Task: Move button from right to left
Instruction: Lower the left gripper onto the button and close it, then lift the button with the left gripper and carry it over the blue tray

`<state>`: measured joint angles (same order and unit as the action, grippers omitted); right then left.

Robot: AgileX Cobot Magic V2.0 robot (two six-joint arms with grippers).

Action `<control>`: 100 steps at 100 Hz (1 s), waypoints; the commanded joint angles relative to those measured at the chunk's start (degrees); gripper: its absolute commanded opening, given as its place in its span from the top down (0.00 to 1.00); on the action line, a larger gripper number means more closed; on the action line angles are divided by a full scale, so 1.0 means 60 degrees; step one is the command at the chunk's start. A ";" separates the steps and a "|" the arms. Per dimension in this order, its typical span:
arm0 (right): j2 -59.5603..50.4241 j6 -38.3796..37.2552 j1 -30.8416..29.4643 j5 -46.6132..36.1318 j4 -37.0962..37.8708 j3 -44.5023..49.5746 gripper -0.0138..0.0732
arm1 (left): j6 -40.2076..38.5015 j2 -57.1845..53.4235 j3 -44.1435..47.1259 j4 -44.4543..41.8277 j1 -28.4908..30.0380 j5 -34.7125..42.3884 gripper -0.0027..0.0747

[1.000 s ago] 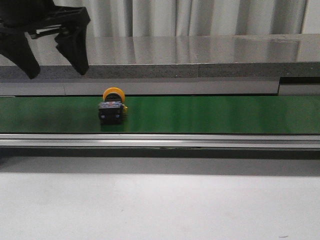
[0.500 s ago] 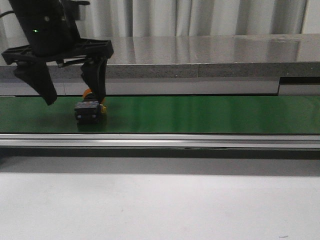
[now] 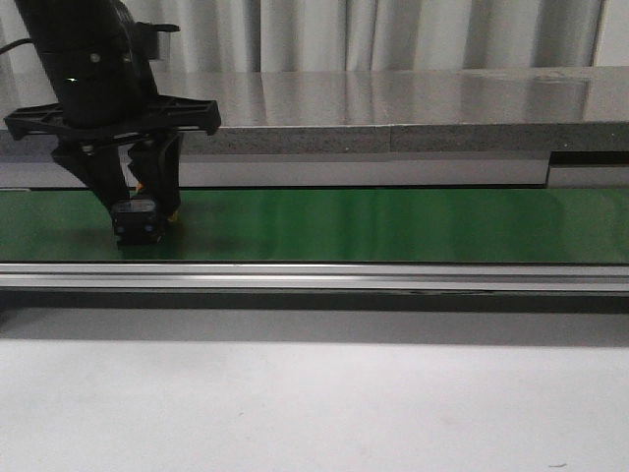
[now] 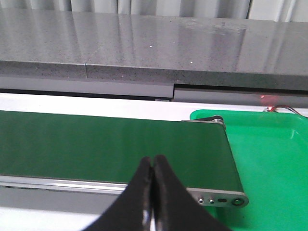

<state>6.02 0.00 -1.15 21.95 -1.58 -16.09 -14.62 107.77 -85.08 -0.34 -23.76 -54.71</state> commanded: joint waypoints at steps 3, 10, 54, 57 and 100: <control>0.0104 0.0087 0.0002 -0.0722 0.0082 -0.0229 0.92 | -0.0104 -0.0437 -0.0275 0.0056 0.0007 0.0177 0.74; 0.0104 0.0087 0.0002 -0.0722 0.0082 -0.0229 0.92 | -0.0104 -0.0437 -0.0275 0.0056 0.0016 0.0177 0.74; 0.0104 0.0087 0.0002 -0.0722 0.0082 -0.0229 0.92 | 0.0393 -0.1689 -0.0275 0.0056 0.1820 -0.0321 0.74; 0.0104 0.0087 0.0002 -0.0722 0.0082 -0.0229 0.92 | 0.0524 -0.1773 -0.0275 0.0056 0.2075 -0.0367 0.74; 0.0104 0.0087 0.0002 -0.0722 0.0082 -0.0229 0.92 | 0.2978 -0.1706 -0.0275 0.0056 0.5528 -0.1160 0.74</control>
<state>6.02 0.00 -1.15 21.95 -1.58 -16.09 0.00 99.62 -85.08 -0.32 6.84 -62.55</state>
